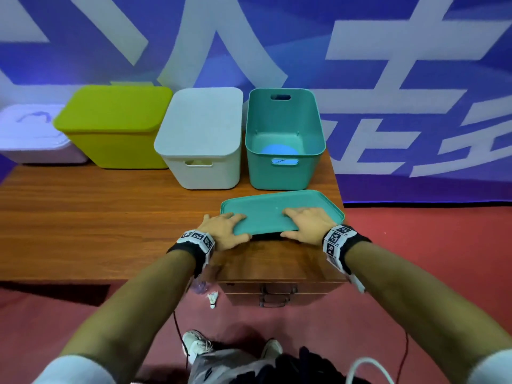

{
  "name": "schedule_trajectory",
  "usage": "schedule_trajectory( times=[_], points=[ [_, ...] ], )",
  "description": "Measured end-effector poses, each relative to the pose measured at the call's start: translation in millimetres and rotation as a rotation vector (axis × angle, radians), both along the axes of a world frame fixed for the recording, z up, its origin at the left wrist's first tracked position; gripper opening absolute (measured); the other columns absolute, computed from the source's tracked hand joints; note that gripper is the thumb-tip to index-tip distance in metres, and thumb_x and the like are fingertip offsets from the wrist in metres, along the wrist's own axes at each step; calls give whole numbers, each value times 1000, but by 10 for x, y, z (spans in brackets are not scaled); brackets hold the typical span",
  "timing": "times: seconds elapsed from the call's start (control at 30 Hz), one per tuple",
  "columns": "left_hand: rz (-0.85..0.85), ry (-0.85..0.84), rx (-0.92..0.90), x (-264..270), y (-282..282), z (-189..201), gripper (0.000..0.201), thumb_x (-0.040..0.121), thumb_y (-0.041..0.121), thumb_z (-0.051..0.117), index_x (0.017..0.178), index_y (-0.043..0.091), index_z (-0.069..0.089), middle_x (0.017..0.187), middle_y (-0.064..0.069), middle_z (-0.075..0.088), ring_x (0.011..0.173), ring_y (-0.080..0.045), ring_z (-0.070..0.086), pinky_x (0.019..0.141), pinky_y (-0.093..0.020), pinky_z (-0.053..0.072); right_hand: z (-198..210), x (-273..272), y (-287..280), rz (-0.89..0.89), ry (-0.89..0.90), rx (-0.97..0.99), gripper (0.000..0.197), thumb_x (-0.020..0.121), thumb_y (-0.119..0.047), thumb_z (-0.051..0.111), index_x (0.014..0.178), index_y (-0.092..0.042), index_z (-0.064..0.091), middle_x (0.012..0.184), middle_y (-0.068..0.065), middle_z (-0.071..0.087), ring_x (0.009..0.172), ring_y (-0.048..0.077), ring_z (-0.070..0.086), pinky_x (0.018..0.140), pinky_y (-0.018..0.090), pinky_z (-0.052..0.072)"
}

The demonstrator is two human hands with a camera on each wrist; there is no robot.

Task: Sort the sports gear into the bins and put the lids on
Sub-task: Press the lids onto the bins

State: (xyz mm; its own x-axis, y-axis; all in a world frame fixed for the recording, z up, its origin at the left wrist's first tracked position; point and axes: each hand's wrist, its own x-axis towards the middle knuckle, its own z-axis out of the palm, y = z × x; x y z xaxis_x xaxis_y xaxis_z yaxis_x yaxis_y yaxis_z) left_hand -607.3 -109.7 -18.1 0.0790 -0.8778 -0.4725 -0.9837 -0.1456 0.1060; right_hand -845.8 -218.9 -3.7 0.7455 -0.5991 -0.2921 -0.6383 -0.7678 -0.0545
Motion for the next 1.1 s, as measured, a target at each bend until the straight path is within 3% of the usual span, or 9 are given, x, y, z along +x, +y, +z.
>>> schedule_trajectory(
  times=[0.2,0.3,0.5,0.67,0.9,1.1],
  points=[
    [55,122,-256,136,-149,269,60,97,60,33,146,27,34,150,-2,42,128,-24,47,101,-41,42,269,190,-201,-72,-84,-91,57,96,-60,41,139,-22,38,121,4,65,99,29,65,77,39,51],
    [47,134,-296,168,-213,338,56,99,53,39,147,25,33,145,-5,46,124,-26,51,100,-42,45,373,259,-289,-80,-89,-131,57,98,-58,38,142,-22,34,118,4,66,96,31,65,68,37,44],
    [69,106,-398,365,-428,499,45,102,44,37,142,25,38,128,-10,61,105,-29,62,87,-40,50,541,445,-412,-144,-133,-181,57,99,-54,38,146,-24,30,99,3,68,89,29,66,64,35,41],
    [93,183,-545,561,-653,699,48,101,44,41,143,21,40,141,-6,50,121,-26,54,97,-43,47,740,634,-612,-172,-176,-212,52,100,-51,41,144,-24,34,92,5,70,86,31,66,67,36,46],
    [111,199,-668,898,-1129,1015,60,96,44,49,149,26,28,158,0,24,141,-23,31,98,-46,44,1089,876,-966,-223,-290,-181,38,102,-46,40,133,-26,45,119,6,67,103,35,62,79,39,44],
    [44,260,-761,1074,-1634,1252,63,93,39,54,149,25,28,159,-2,22,140,-25,31,100,-44,43,1384,1003,-1447,-324,-284,-107,38,102,-46,37,133,-25,44,124,8,64,108,33,60,83,39,44]
  ],
)
